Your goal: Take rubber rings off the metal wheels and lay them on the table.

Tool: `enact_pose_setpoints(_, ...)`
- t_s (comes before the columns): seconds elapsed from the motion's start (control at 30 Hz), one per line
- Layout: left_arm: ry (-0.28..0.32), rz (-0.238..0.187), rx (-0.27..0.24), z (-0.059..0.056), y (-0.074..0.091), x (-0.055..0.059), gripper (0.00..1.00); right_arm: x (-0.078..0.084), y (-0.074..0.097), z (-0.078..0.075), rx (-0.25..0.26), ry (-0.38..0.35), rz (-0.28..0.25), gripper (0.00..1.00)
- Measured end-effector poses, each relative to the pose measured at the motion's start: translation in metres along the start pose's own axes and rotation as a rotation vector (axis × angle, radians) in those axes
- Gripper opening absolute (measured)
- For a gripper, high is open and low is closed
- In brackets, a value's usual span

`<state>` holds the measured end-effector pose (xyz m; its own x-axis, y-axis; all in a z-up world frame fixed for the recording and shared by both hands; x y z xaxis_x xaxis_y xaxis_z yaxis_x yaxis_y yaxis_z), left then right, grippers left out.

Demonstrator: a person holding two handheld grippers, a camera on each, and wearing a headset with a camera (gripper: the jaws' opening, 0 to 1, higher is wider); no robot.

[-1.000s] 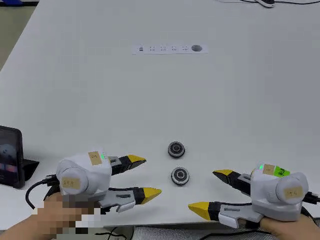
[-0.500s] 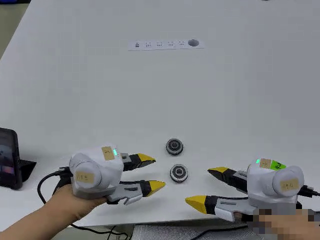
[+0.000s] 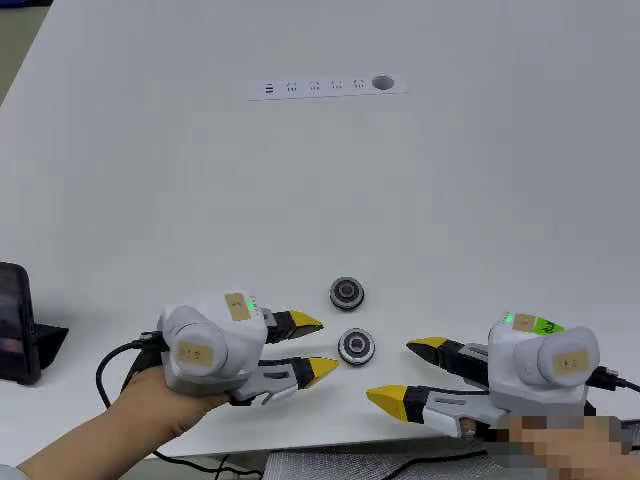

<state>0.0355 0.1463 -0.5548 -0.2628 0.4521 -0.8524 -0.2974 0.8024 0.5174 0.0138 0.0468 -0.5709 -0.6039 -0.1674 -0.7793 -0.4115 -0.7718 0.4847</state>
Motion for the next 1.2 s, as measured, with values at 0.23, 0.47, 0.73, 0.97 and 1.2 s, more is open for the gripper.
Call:
enact_pose_setpoints(0.23,-0.01,0.013,0.017,0.0,-0.007,-0.002,0.24,-0.003,-0.002,-0.002,0.001,-0.033,-0.015,0.54)
enact_pose_setpoints(0.47,-0.026,0.034,0.027,0.0,-0.016,-0.002,0.2,-0.004,-0.003,-0.004,-0.001,-0.065,-0.024,0.5)
enact_pose_setpoints(0.73,-0.072,0.075,0.038,0.0,-0.024,0.001,0.19,-0.003,-0.006,-0.004,-0.003,-0.094,-0.03,0.49)
enact_pose_setpoints(0.97,-0.089,0.088,0.047,-0.001,-0.029,0.0,0.16,-0.004,-0.007,-0.006,-0.003,-0.105,-0.038,0.47)
enact_pose_setpoints(1.2,-0.13,0.103,0.055,-0.001,-0.034,0.002,0.15,-0.007,-0.008,-0.007,-0.004,-0.132,-0.057,0.46)
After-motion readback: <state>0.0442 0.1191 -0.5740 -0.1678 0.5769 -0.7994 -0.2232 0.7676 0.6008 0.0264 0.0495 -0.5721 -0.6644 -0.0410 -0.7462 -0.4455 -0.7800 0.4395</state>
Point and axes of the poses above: the centre of the closed fingertips' face, and the gripper's own axes: y roughly backward along the fingers, z roughly to its left, x roughly out of its underside, the point moved 3 cm from there along y, roughly backward along the fingers, and after that the axes turned 3 degrees about -z, right-handed, at the moved point
